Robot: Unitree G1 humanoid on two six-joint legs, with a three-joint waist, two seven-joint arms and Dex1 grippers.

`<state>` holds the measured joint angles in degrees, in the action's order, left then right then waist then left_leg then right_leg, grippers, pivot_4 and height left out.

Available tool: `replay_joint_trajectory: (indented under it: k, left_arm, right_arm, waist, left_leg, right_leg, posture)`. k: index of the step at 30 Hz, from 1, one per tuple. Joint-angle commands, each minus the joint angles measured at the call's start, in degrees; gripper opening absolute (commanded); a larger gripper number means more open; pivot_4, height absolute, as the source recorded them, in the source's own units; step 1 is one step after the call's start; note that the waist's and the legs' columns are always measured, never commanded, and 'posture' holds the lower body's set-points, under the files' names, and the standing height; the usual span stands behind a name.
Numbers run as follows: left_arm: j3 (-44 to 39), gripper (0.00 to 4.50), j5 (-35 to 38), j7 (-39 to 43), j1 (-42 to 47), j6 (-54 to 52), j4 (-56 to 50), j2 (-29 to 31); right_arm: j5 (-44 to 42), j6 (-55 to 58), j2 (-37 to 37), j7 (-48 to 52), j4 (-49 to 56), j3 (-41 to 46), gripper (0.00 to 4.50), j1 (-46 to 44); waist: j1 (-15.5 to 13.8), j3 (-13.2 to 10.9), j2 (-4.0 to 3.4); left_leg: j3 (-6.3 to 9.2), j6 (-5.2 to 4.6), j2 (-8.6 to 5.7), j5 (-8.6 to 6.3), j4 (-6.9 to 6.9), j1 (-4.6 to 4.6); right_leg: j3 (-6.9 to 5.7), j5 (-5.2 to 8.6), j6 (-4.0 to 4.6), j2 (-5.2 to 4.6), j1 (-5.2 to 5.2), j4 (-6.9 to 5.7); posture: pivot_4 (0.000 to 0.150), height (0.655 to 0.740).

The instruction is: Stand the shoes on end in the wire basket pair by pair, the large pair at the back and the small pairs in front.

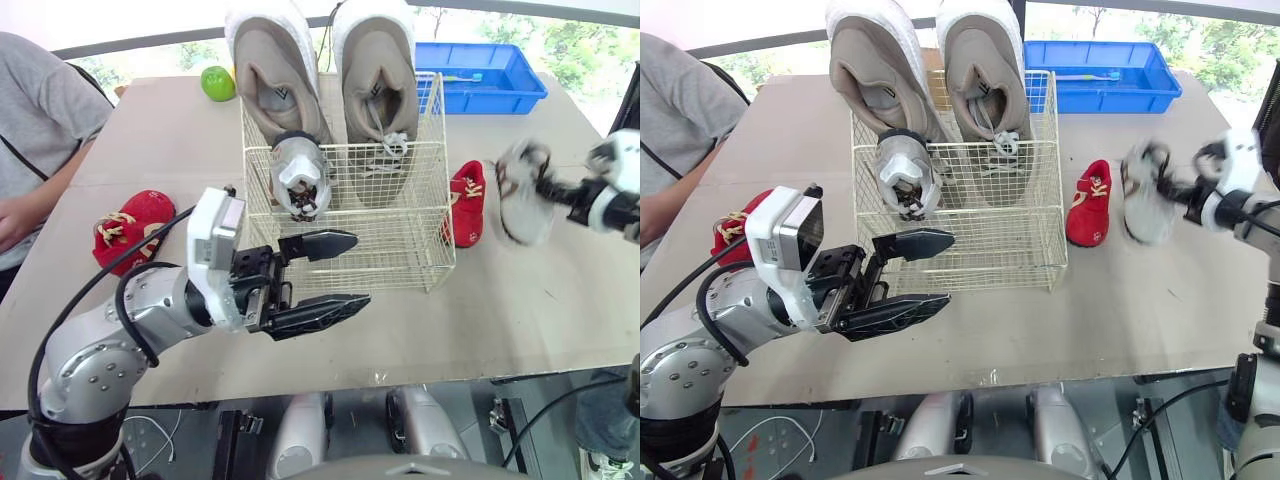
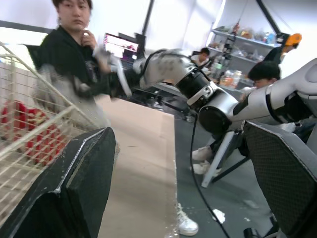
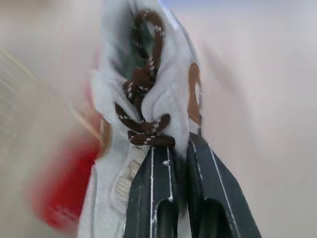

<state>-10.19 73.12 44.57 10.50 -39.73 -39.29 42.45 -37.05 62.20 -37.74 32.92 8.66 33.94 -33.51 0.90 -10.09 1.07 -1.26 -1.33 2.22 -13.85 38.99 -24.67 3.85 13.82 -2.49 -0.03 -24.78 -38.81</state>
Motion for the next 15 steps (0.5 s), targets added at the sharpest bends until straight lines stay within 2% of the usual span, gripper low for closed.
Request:
replay_joint_trajectory:
  k: [1, 3, 6, 8, 12, 15]
  left_arm:
    - [0.48, 4.44, 0.28, 0.76, 0.95, 0.45, 0.05, -0.46]
    - [0.52, 4.44, 0.84, 0.27, 1.31, 0.41, 0.45, -0.99]
    - [-0.29, 4.44, 2.52, -1.34, 1.33, 0.3, 0.79, -1.37]
    - [-1.42, 4.44, 2.87, -2.5, 0.51, 0.51, 0.49, -1.17]
    - [-5.93, 4.44, 2.09, -2.95, -3.34, 2.2, -0.8, -0.71]
    - [-9.94, 4.44, 1.26, -1.38, -6.65, 3.45, -1.25, 0.01]
  right_arm:
    - [-10.85, 1.41, 3.08, -3.95, 12.69, 7.89, 0.06, 0.46]
    - [-14.89, 1.18, 5.58, -7.48, 15.9, 9.67, 0.06, 0.63]
    - [-15.9, -9.34, 14.02, -11.11, 27.81, 3.91, 0.06, 0.14]
    - [-15.66, -12.87, 19.5, -13.91, 32.01, -1.98, 0.06, -0.7]
    - [-1.34, -24.46, 24.39, -14.85, 33.68, -18.69, 0.06, 3.46]
    - [4.14, -31.57, 26.91, -15.5, 32.51, -24.09, 0.06, 5.89]
  waist:
    - [0.17, 0.01, 0.01]
    - [0.24, 0.01, 0.01]
    - [0.34, 0.01, -0.01]
    - [1.08, 0.01, -0.09]
    - [1.44, 0.05, -0.04]
    - [1.17, 0.04, -0.05]
  left_leg:
    - [0.0, 0.0, 0.02, 0.0, 0.0, 0.03]
    - [-0.02, 0.0, 0.03, 0.0, 0.0, 0.07]
    - [-0.05, 0.0, 0.0, 0.0, 0.01, 0.08]
    - [0.0, 0.0, 0.02, 0.0, 0.0, 0.07]
    - [0.11, 0.01, 0.04, 0.01, -0.11, 0.07]
    - [0.1, 0.02, 0.04, 0.01, -0.13, 0.01]
  right_leg:
    - [-0.04, 0.0, 0.0, 0.03, 0.01, -0.02]
    - [-0.04, 0.0, 0.01, 0.04, 0.03, -0.04]
    - [0.02, -0.01, 0.01, 0.02, 0.03, -0.05]
    - [0.04, 0.0, 0.0, 0.04, 0.0, -0.09]
    - [-0.01, 0.0, 0.02, 0.01, -0.03, -0.03]
    - [-0.01, 0.01, 0.02, -0.09, -0.06, 0.0]
  posture:
    - [0.15, 0.74]
    - [0.15, 0.74]
    - [0.15, 0.74]
    - [0.15, 0.74]
    - [0.15, 0.74]
    - [0.15, 0.74]
